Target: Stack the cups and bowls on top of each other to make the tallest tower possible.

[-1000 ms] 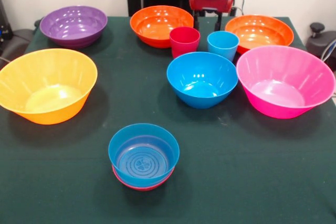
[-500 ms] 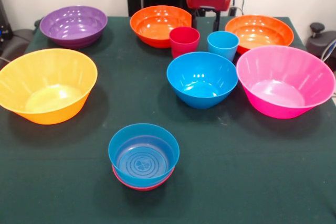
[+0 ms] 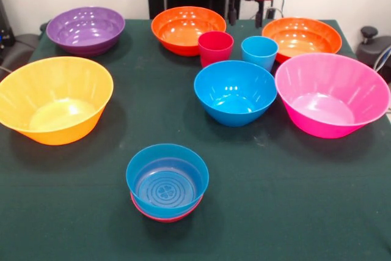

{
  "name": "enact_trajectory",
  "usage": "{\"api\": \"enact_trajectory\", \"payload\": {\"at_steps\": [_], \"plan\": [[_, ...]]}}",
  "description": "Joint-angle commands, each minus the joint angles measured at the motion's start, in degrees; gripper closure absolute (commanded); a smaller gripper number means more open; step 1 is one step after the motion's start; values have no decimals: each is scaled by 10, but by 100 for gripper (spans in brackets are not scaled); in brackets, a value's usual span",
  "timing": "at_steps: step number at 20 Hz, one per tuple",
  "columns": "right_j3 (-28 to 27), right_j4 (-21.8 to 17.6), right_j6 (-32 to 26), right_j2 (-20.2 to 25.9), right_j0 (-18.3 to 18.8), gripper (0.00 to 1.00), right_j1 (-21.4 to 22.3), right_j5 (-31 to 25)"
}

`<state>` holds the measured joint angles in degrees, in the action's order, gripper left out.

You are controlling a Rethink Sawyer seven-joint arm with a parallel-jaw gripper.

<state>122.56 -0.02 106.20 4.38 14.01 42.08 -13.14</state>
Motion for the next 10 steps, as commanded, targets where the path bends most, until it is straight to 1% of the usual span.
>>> {"api": "enact_trajectory", "payload": {"at_steps": [1,3,8,10], "plan": [[-30,41,73,55,18,0,20,-76],[-36,47,71,60,24,0,18,-77],[-48,64,78,63,23,0,19,-72],[-51,71,85,62,20,0,13,-59]]}}
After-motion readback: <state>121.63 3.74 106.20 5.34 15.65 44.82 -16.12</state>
